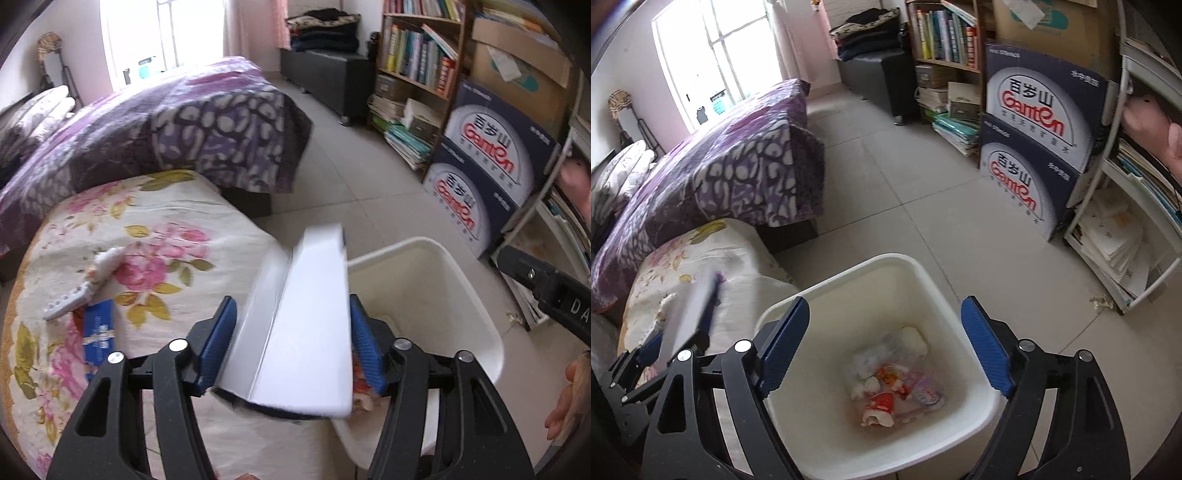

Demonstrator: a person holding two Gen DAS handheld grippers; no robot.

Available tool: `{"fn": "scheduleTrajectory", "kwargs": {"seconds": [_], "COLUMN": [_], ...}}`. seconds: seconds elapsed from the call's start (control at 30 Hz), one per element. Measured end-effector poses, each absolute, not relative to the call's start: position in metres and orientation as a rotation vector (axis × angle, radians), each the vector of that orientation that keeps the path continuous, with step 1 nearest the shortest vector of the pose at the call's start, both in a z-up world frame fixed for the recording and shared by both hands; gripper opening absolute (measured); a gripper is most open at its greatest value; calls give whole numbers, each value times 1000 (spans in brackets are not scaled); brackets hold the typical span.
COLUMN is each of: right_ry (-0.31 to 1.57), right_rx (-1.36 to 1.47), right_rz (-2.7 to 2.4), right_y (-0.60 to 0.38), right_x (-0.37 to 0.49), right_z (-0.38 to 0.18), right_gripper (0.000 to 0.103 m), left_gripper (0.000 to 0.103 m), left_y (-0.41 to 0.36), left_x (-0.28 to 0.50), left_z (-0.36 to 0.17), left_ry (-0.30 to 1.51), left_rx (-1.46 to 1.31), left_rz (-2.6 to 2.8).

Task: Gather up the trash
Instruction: 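Lower the white carton into the basket and open the left tool, then grasp the blue biscuit box on the quilt with the left tool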

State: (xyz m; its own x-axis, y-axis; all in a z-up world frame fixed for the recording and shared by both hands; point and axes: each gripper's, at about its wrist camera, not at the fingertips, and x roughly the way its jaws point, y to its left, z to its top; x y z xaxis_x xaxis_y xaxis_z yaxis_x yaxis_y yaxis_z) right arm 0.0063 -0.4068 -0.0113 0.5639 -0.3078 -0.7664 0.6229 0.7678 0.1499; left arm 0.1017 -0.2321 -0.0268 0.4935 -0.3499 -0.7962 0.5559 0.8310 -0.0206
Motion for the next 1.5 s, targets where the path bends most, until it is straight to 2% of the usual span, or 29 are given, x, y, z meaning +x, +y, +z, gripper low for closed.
{"fn": "scheduleTrajectory", "kwargs": {"seconds": [0.2, 0.5, 0.67, 0.9, 1.0, 1.5], "right_ry": [787, 792, 803, 845, 866, 919], "right_rx": [445, 480, 471, 480, 482, 445], "right_rz": [-617, -624, -605, -566, -544, -433], "right_y": [-422, -432, -423, -410, -403, -354], "right_x": [-8, -14, -7, 7, 14, 52], "right_z": [-11, -13, -14, -21, -25, -35], "right_gripper": [87, 88, 91, 96, 96, 96], "left_gripper": [58, 59, 67, 79, 87, 88], "left_y": [-254, -261, -251, -220, -201, -89], "left_x": [93, 92, 99, 123, 137, 206], "left_z": [-37, -45, -44, -47, -51, -99], "left_ry": [942, 998, 999, 1036, 1048, 1252], "left_rx": [255, 259, 273, 270, 285, 267], "left_rz": [-631, -683, -652, -556, -457, -75]}}
